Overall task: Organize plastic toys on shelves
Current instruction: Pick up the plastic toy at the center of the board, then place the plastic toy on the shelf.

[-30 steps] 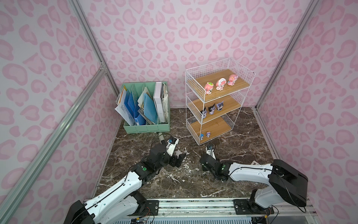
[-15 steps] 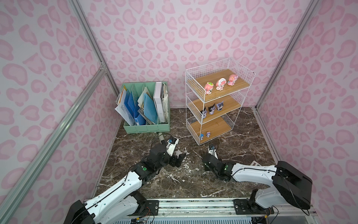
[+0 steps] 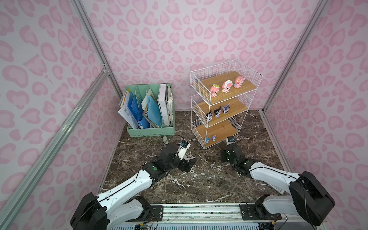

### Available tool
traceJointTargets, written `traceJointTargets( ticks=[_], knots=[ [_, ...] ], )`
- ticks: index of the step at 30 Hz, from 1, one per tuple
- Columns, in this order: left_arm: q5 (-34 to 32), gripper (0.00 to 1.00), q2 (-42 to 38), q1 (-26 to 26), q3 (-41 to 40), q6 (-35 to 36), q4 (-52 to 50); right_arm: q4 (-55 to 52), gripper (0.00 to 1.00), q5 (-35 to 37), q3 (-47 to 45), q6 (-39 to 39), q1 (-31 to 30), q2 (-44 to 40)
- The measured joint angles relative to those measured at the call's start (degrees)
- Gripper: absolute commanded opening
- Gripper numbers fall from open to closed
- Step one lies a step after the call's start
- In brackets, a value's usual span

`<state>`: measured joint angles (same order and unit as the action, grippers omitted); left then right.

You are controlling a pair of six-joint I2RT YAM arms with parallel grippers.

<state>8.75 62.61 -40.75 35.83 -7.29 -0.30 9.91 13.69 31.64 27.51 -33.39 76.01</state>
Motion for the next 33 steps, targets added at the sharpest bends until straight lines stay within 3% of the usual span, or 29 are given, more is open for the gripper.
traceJointTargets(
  ticks=[6,13,33],
  knots=[
    [1.77,0.94,3.15,-0.9,1.57,1.44,1.49,5.09,0.27,-7.93,3.69,-6.73,8.81,5.9],
    [2.21,0.93,6.05,-0.98,3.8,2.78,2.34,9.79,0.27,-13.25,9.2,-13.07,13.49,14.05],
    [2.03,0.93,6.4,-0.98,4.24,3.19,2.47,14.84,0.29,-19.58,18.21,-17.7,16.04,26.67]
  ],
)
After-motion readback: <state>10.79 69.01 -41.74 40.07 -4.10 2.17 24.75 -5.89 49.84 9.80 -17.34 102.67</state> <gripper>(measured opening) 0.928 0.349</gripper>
